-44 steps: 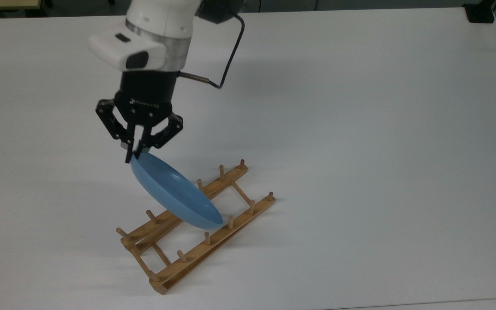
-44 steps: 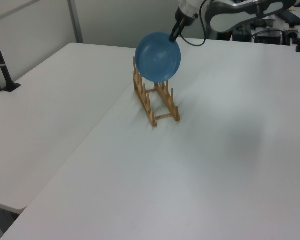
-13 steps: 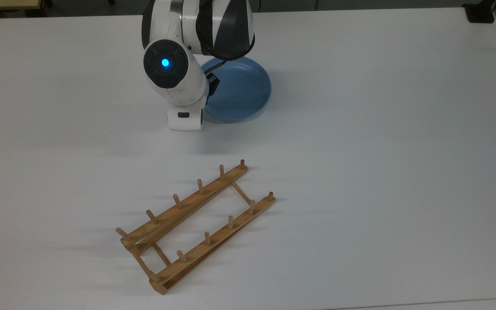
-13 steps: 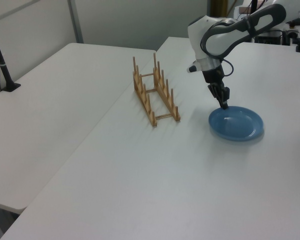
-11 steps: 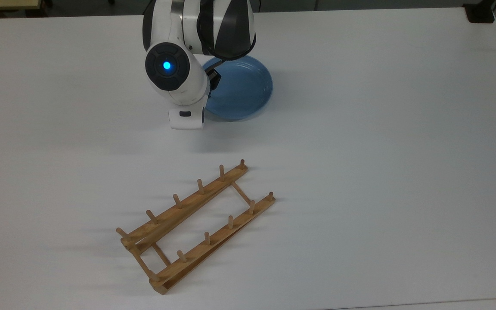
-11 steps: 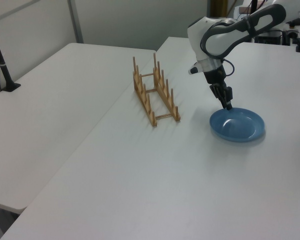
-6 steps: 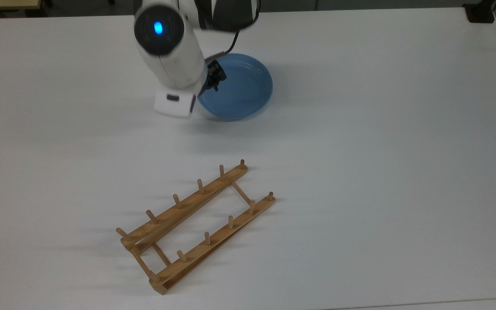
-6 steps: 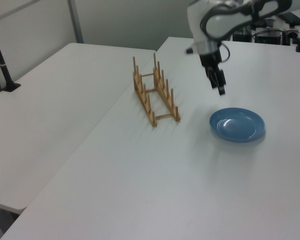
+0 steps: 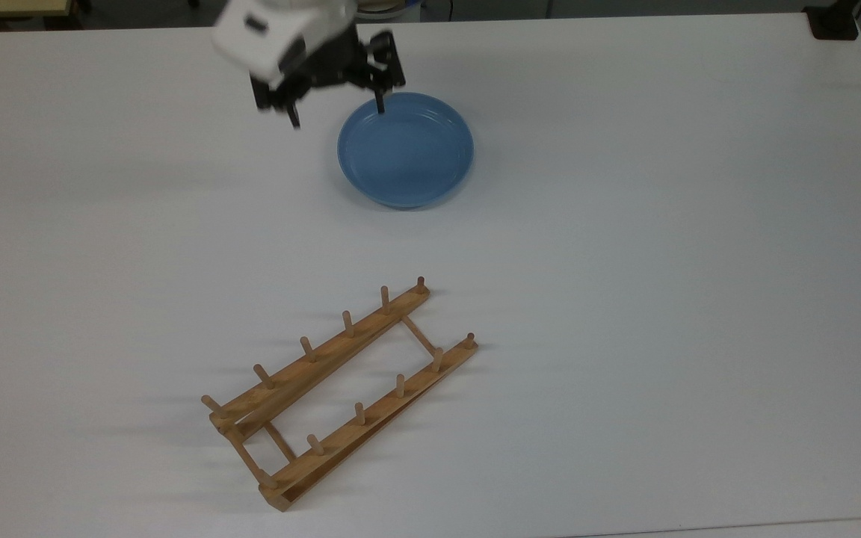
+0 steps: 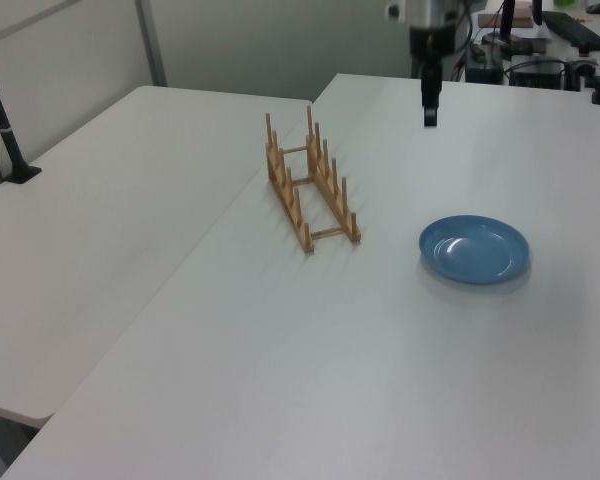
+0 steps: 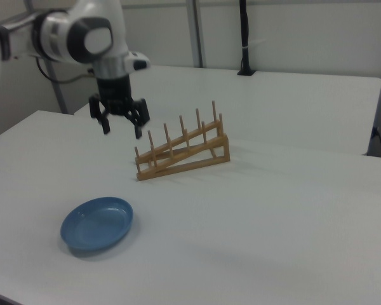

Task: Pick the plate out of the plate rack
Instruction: 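Open the gripper and raise it away from the plate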

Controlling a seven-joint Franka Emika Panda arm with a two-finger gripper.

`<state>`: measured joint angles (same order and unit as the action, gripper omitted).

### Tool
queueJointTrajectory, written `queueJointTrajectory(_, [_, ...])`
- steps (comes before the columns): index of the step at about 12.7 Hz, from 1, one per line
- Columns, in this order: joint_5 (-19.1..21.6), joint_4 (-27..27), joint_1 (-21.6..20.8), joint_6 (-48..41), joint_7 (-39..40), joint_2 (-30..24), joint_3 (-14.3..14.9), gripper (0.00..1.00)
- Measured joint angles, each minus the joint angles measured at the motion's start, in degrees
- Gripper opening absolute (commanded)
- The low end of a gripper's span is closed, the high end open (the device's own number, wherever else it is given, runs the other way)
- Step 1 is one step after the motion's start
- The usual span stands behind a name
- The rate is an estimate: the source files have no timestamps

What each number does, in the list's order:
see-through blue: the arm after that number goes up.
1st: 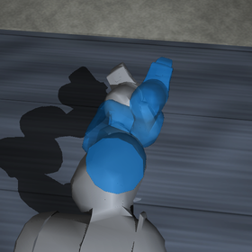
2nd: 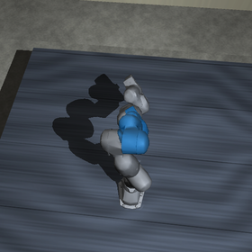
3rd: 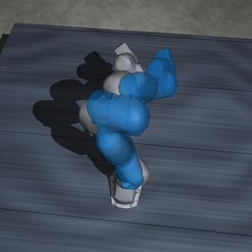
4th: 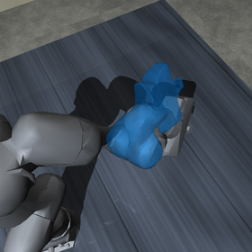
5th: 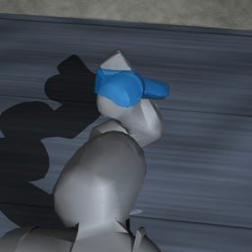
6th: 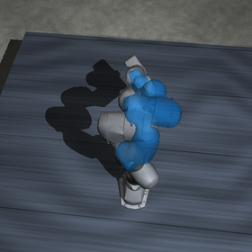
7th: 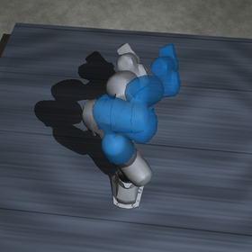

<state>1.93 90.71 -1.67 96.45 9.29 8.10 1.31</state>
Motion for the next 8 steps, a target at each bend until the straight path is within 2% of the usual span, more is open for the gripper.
queueJointTrajectory(3, [-0.4,0.5,0.0,-4.3,-7.6,-6.1,0.0,1.0])
queueJointTrajectory(8, [-4.9,3.3,0.0,-4.8,-9.9,-9.9,0.0,1.0])
